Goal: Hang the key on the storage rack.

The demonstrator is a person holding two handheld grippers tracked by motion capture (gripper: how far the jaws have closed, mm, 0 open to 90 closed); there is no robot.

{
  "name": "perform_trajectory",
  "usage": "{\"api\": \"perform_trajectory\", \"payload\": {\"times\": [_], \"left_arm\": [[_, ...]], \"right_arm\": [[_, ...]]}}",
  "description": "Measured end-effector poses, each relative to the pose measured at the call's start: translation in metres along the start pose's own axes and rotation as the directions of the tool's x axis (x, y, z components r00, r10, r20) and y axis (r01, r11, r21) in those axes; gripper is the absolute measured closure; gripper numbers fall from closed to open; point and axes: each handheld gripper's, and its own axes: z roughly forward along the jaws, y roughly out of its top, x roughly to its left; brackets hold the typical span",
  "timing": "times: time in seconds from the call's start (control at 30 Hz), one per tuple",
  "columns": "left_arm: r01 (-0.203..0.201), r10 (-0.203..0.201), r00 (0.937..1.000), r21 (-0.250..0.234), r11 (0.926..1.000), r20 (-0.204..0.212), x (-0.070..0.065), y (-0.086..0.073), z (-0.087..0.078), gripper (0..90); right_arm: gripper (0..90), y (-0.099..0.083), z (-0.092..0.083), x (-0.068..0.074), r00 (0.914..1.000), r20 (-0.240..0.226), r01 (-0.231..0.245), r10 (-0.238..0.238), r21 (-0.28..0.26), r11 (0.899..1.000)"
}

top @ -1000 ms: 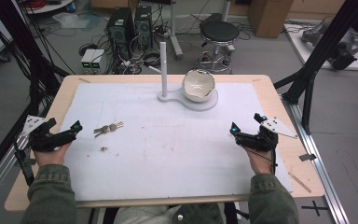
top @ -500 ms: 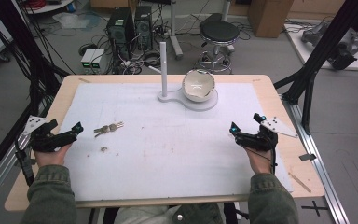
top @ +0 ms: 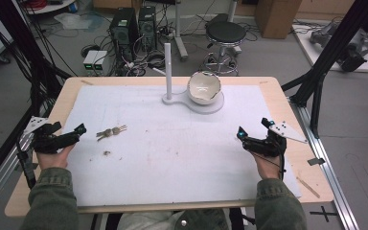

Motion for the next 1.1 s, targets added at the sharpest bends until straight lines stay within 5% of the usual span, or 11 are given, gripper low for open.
{"api": "perform_trajectory", "payload": {"times": [0.2,0.47,1.1], "left_arm": [[-0.025,0.025,0.9997,0.038,0.999,-0.001,-0.001,0.005,0.002,1.7],[-0.082,0.076,0.9958,0.127,0.9886,0.052,-0.011,0.01,0.013,1.7],[-0.186,0.164,0.9804,0.247,0.9508,0.109,-0.03,0.029,0.033,1.7]], "right_arm": [[0.5,0.0,0.0,0.0,1.0,0.001,-0.004,0.004,0.0,1.0],[0.5,0.0,0.002,0.0,1.0,0.0,-0.001,0.001,0.005,1.0],[0.5,0.0,0.002,-0.002,1.0,0.0,0.001,-0.001,0.005,1.0]]}}
